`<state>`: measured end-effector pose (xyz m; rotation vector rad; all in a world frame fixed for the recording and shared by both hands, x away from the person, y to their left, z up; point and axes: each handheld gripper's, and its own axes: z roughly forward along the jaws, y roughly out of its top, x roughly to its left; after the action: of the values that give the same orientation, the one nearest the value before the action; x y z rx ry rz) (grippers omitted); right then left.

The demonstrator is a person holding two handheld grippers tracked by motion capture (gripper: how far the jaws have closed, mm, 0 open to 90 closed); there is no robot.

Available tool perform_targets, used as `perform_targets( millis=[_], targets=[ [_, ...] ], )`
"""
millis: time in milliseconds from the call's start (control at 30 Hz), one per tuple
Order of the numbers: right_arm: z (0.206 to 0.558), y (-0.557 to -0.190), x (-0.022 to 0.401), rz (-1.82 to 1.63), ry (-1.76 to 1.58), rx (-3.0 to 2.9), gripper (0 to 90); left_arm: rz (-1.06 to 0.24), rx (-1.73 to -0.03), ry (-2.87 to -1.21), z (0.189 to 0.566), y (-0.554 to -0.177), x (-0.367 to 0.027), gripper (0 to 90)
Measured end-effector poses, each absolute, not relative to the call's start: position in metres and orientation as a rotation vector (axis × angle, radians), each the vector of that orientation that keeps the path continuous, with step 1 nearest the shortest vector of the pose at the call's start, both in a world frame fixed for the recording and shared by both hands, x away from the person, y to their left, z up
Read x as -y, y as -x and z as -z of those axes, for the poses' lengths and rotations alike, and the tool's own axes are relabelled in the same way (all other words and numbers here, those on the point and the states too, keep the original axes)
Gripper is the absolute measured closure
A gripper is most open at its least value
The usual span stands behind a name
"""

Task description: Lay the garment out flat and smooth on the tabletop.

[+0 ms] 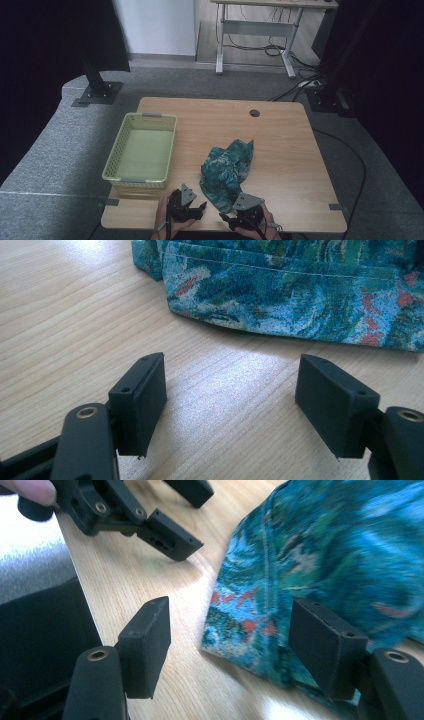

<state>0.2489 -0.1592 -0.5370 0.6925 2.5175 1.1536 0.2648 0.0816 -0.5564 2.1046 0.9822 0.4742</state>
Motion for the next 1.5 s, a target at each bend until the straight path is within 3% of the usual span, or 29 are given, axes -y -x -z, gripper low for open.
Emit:
perform_targets(
  millis=[533,733,1100,1500],
  targets=[
    [0.554,-0.252,0.156,-1.095,-0.727,-2.521,34.0,-0.477,-0.982,-2.100,0.557,-0.264,-0.081,28.1],
    [0.555,-0.253,0.162,-1.112,-0.784,-2.482,46.7,-0.477,-0.980,-2.100,0.557,-0.264,-0.081,28.0],
    [0.554,-0.251,0.171,-1.094,-0.837,-2.453,62.3,-0.483,-0.985,-2.093,0.557,-0.263,-0.081,28.0],
    [0.552,-0.249,0.184,-1.095,-0.864,-2.425,73.5,-0.485,-0.993,-2.095,0.557,-0.264,-0.078,28.1]
  ],
)
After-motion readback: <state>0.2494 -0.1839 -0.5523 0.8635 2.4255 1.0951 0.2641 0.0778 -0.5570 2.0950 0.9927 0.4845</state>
